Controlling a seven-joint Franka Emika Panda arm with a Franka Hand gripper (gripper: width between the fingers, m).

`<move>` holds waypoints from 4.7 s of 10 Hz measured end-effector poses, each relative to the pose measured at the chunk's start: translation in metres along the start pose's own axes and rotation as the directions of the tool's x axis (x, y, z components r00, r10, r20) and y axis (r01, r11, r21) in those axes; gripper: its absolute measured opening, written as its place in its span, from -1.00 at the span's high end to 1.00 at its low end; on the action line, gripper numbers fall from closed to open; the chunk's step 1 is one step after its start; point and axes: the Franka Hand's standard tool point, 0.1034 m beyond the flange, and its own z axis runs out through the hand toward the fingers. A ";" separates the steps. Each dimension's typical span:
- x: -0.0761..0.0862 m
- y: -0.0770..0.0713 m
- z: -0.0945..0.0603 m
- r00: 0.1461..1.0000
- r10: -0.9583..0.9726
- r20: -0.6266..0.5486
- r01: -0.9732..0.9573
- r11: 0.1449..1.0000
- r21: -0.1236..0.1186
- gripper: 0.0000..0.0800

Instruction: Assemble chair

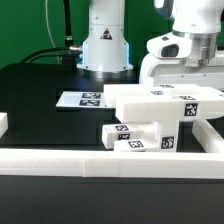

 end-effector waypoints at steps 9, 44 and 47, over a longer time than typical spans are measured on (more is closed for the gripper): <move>0.026 0.064 -0.113 0.996 0.013 0.092 -0.020 0.997 0.075 0.29; 0.162 0.106 -0.127 0.904 -0.426 0.041 0.427 0.904 -0.019 0.29; 0.163 0.109 -0.126 0.905 -0.423 0.038 0.424 0.905 -0.022 0.29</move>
Offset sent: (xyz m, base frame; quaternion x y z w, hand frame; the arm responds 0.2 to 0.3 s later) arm -0.0073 -0.0220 0.0481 0.0303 -0.0339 -0.0199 0.9988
